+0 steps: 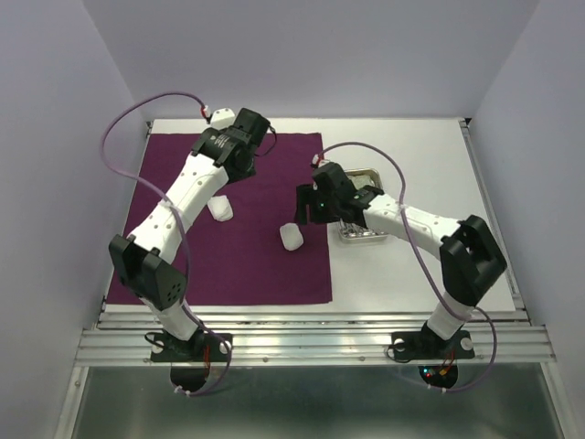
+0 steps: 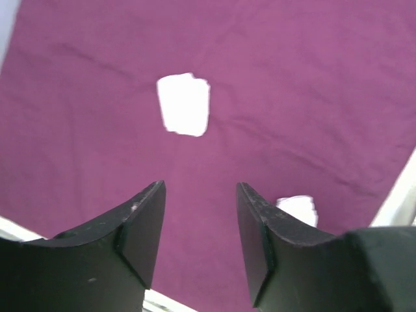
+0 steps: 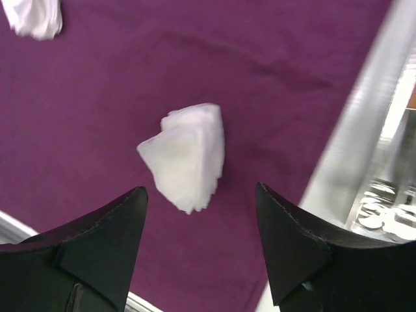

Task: Prepare the surgical pack
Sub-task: Pick up the medical item from the surgical kit.

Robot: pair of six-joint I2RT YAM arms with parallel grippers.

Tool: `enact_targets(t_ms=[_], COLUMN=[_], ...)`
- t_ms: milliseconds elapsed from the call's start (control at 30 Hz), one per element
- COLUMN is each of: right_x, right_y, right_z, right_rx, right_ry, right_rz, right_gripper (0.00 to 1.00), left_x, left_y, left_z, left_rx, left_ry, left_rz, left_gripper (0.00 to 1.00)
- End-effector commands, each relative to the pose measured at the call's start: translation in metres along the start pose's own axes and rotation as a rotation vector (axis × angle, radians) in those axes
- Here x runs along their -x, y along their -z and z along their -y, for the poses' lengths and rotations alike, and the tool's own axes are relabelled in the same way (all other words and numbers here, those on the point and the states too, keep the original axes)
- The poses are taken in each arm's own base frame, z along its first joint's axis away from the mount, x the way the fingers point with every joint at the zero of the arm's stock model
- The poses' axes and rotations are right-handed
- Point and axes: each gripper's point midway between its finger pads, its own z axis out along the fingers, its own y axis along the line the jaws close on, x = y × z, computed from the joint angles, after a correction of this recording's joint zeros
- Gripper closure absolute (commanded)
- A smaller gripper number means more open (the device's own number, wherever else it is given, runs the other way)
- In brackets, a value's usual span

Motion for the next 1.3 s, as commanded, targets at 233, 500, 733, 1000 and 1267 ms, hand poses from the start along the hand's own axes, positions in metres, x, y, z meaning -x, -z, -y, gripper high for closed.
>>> enact_targets(t_ms=[233,500,733,1000,1267], right_x=[-0.037,-0.047,-0.045,-0.029,-0.017], right_y=[-0.045,-0.061,-0.065,-0.052,-0.032], right_z=[-0.044,-0.046,-0.036,-0.033,-0.059], right_rx=[0.208,0.225,0.269,0.243,0.288], right_ry=[0.000,-0.017,-0.083,-0.043,0.008], right_rz=[-0.141,-0.172,-0.186,-0.120,-0.057], right_gripper=[0.26,0.29,0.31,0.33,0.37], left_x=[-0.020,-0.023,-0.030,-0.033,-0.034], left_y=[-0.003,0.000,-0.004,-0.009,-0.013], left_z=[-0.070,-0.079,-0.078,-0.073,-0.080], left_rx=[0.049,0.038,0.028,0.017,0.079], left_ry=[0.103,0.118,0.115,0.103,0.086], left_rz=[0.025,0.050,0.036,0.021,0.013], left_gripper=[0.38,0.38,0.38,0.38,0.38])
